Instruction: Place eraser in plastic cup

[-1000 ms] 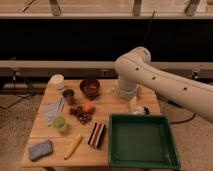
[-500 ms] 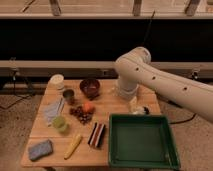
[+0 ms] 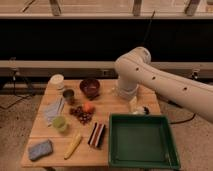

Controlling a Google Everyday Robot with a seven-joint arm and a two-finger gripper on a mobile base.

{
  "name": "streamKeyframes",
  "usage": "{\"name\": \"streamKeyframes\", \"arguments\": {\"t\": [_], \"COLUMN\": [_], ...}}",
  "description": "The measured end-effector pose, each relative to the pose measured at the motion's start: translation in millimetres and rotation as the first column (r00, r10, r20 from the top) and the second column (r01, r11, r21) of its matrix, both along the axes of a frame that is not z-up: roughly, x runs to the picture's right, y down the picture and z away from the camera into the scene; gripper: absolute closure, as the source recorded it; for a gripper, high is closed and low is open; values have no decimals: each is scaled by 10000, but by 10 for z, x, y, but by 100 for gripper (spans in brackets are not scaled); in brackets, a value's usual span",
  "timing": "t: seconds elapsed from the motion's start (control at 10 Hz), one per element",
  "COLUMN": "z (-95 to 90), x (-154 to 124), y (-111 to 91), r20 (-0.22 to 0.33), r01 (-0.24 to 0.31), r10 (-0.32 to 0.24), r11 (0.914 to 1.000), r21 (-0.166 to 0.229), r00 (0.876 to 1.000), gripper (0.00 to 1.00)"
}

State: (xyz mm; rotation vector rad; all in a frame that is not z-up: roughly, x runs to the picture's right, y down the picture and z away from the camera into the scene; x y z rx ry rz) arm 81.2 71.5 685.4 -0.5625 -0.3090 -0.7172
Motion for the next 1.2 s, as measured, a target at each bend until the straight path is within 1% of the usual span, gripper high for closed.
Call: {"name": "streamKeyframes", "arguments": {"t": [0.5, 0.6, 0.7, 0.8, 1.0, 1.1, 1.2], "z": [2, 6, 31, 67, 154, 207, 278], "x": [-3, -11, -36, -134, -448, -699, -1002], "y": [-1, -3, 22, 59, 145, 202, 281], "r20": [5, 55, 238, 499, 1037, 1363, 1741], "r01": [2, 48, 209, 416, 753, 927, 1140], "r10": [-2, -48, -207, -407, -718, -864, -1037], "r11": [10000, 10000, 9997, 9990, 9967, 9949, 9922], "r21": [-7, -29, -95, -164, -308, -401, -498], "r00": [10000, 10000, 9995, 9979, 9920, 9869, 9793], "gripper": [20, 20, 20, 20, 20, 20, 20]}}
